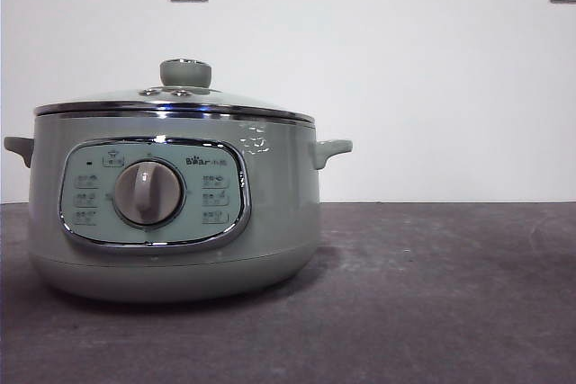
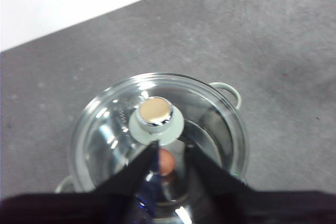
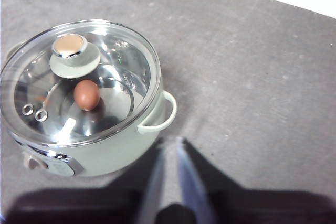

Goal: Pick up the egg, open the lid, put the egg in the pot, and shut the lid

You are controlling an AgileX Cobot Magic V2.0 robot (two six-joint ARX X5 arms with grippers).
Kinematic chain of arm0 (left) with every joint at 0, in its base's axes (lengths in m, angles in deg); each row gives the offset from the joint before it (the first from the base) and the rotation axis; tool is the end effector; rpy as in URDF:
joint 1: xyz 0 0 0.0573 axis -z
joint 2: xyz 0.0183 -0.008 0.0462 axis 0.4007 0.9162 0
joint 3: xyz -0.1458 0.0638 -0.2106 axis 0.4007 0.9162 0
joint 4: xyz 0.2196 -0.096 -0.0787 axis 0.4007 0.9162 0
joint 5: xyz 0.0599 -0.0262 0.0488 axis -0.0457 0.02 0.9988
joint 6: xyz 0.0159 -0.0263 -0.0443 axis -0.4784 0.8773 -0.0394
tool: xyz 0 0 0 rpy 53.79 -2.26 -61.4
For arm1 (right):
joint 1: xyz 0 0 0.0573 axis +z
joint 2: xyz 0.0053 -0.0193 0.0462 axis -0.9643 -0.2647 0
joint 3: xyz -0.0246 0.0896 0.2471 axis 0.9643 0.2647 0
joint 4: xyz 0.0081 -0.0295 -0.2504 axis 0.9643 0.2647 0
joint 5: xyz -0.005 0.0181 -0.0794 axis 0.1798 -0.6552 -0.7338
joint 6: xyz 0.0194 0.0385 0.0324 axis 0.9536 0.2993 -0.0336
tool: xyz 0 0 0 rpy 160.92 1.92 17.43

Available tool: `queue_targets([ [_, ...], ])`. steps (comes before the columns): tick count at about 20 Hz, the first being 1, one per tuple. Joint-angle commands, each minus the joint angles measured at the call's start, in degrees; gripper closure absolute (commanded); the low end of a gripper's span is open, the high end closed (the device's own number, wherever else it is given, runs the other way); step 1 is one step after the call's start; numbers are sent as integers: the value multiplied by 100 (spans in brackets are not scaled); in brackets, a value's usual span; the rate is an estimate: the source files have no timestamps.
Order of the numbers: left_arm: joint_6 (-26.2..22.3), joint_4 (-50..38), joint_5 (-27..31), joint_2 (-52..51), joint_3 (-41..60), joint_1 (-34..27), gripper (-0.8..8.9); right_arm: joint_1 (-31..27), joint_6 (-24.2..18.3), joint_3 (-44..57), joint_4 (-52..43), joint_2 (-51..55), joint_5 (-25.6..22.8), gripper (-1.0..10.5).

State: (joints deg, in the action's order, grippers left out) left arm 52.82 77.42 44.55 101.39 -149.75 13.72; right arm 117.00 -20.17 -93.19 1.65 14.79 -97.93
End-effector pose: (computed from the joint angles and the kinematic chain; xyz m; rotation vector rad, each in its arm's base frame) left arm 0.1210 -0.0879 0.3853 0.1608 0.4322 -0.5204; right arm 0.1355 0.1161 0.3757 -0.1853 0.5038 0.5219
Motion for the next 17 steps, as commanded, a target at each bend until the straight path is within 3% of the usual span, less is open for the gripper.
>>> queue_targets([
  [1, -120, -275, 111, -234, 437, 79, 822, -2, 125, 835, -638, 385, -33, 959],
  [6, -31, -994, 212, -903, 1591, 138, 821, -2, 116, 1784, -1119, 938, -26, 958],
  [8, 162, -697, 208, -876, 1593, 138, 817, -2, 138, 1784, -1058, 920, -33, 945],
  [17, 160, -564, 210, -651, 1593, 125, 817, -2, 133, 1784, -1012, 929, -11, 946],
])
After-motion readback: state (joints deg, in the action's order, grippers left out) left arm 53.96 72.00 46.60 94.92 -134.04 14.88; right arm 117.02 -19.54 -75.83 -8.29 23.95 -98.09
